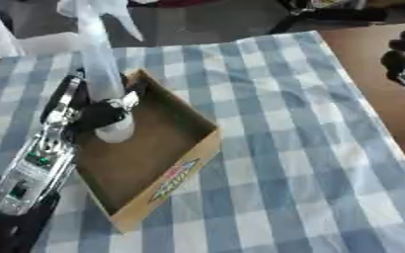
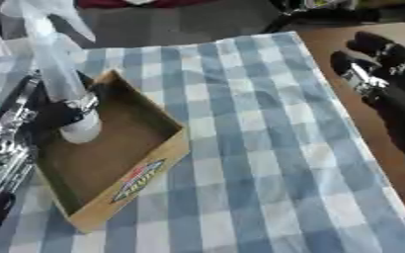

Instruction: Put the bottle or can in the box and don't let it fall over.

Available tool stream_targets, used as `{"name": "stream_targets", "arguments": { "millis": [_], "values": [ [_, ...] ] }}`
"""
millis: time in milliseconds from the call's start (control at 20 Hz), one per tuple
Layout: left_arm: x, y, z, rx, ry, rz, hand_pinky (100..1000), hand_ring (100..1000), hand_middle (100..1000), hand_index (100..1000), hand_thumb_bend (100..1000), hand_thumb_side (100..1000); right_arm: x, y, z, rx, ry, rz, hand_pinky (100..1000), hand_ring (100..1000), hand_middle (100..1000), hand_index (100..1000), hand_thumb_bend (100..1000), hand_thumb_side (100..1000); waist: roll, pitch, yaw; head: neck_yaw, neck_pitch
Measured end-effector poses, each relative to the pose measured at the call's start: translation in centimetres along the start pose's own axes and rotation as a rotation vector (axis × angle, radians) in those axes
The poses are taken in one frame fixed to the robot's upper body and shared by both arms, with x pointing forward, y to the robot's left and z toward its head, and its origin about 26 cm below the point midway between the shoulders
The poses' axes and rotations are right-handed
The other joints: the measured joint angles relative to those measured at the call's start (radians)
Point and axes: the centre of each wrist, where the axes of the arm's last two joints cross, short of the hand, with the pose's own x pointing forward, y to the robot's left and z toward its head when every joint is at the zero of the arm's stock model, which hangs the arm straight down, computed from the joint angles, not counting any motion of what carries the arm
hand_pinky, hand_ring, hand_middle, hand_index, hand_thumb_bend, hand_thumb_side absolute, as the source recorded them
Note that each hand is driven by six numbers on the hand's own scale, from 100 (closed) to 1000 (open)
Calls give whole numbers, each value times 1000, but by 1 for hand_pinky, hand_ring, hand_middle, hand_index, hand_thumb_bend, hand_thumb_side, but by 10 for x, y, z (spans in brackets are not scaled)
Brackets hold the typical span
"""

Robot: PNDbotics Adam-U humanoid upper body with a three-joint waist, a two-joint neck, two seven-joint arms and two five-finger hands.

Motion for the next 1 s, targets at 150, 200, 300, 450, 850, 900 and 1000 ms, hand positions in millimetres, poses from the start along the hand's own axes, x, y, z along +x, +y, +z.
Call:
{"name": "stream_targets", "arguments": {
  "millis": [150, 200, 300, 450, 850, 900, 1000],
  "values": [
    [-10, 0, 1, -5, 13, -16, 1000, 839, 655, 659, 605, 134, 0, 0, 0, 0, 0, 0, 962, 893, 890, 900, 395, 298, 2, 2, -1, 0, 0],
    [-11, 0, 1, -9, 10, -23, 1000, 888, 735, 749, 692, 247, 0, 0, 0, 0, 0, -1, 962, 893, 889, 899, 401, 295, 2, 2, -1, 0, 0],
    [-12, 0, 1, -19, 1, -42, 1000, 923, 774, 809, 737, 321, 0, 0, 0, 0, 0, -1, 962, 893, 889, 900, 408, 292, 2, 2, -3, 0, 0],
    [-14, 1, 2, -35, -8, -80, 1000, 933, 799, 829, 753, 359, 0, 0, 0, -1, 1, -2, 962, 893, 890, 900, 425, 286, 2, 2, -3, -1, 0],
    [-11, 16, 13, -11, -21, -171, 1000, 921, 788, 816, 729, 304, -1, 0, 1, -2, 3, -2, 962, 894, 890, 899, 433, 284, 2, 2, 1, -3, 0],
    [-9, 20, 16, 2, -29, -178, 1000, 921, 788, 816, 730, 303, -2, 0, 1, -4, 6, -2, 962, 894, 890, 899, 433, 284, 2, 2, 2, -5, 0],
    [-4, 29, 23, 29, -46, -194, 1000, 920, 787, 816, 729, 310, -2, -1, 2, -7, 6, -2, 962, 894, 890, 899, 434, 283, 3, 2, 5, -8, 0]
  ]
}}
